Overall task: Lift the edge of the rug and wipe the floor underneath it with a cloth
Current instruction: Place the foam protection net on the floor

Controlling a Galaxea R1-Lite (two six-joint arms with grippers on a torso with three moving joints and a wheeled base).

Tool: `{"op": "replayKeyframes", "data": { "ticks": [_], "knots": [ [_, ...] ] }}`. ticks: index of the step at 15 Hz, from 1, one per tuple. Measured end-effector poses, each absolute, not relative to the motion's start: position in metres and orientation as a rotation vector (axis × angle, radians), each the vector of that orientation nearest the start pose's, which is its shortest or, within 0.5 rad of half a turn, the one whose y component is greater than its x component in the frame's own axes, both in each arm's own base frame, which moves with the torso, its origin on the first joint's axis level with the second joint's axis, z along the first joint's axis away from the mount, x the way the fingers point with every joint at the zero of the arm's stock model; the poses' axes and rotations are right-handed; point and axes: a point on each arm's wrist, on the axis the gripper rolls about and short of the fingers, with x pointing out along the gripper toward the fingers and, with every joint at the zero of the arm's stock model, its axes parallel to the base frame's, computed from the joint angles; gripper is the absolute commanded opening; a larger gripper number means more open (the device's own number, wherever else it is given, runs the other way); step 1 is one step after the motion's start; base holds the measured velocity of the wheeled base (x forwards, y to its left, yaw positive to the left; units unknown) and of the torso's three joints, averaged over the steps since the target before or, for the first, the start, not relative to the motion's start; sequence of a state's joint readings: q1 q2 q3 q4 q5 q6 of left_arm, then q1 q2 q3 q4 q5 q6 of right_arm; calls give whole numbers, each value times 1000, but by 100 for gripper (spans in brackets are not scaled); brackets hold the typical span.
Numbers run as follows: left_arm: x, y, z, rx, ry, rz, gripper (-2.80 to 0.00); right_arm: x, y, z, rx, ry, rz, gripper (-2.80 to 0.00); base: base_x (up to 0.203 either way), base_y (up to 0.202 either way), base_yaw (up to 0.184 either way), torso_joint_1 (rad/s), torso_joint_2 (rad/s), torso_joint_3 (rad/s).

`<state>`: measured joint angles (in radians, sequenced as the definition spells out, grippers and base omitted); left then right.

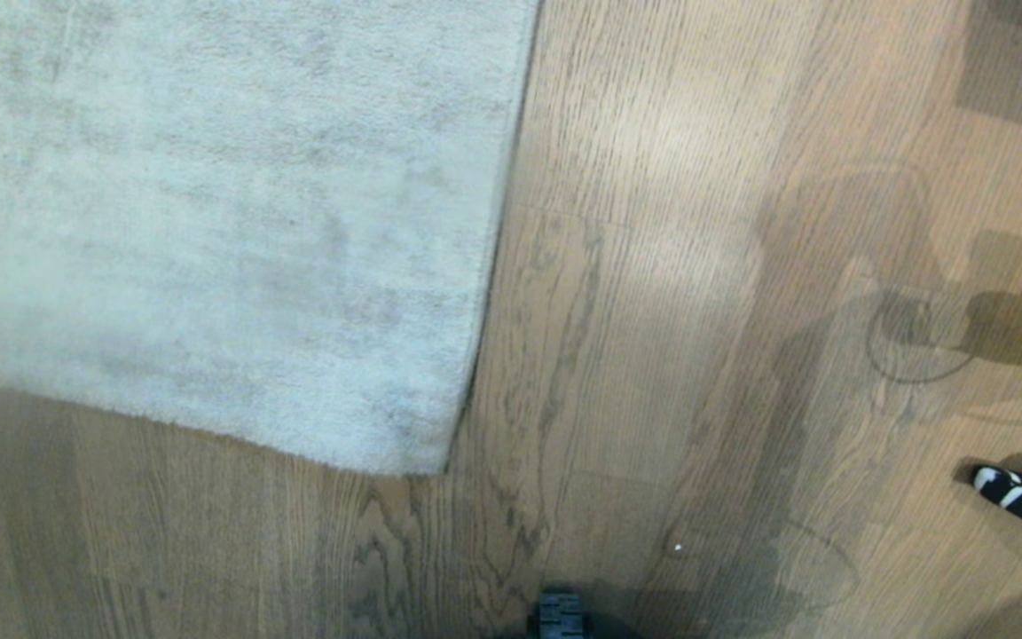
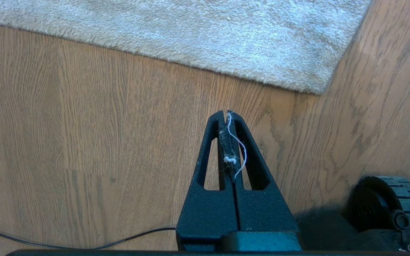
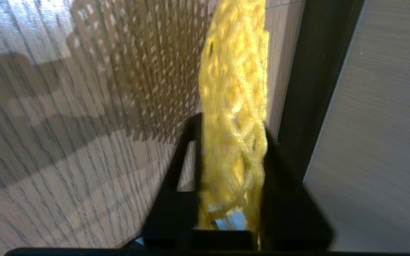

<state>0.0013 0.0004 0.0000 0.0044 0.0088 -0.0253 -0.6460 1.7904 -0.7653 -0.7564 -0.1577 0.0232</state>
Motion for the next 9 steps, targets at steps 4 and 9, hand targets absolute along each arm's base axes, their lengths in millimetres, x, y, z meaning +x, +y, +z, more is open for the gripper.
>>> {"op": "replayKeyframes", "data": {
  "ticks": [4,9],
  "knots": [
    [-23,0,75,-26,5,10,-280,251,-194,154,87,266,-804,0,0,0,0,0,0,0],
    [-23,0,75,-26,5,10,-280,234,-181,150,91,300,-802,0,0,0,0,0,0,0]
  ]
}}
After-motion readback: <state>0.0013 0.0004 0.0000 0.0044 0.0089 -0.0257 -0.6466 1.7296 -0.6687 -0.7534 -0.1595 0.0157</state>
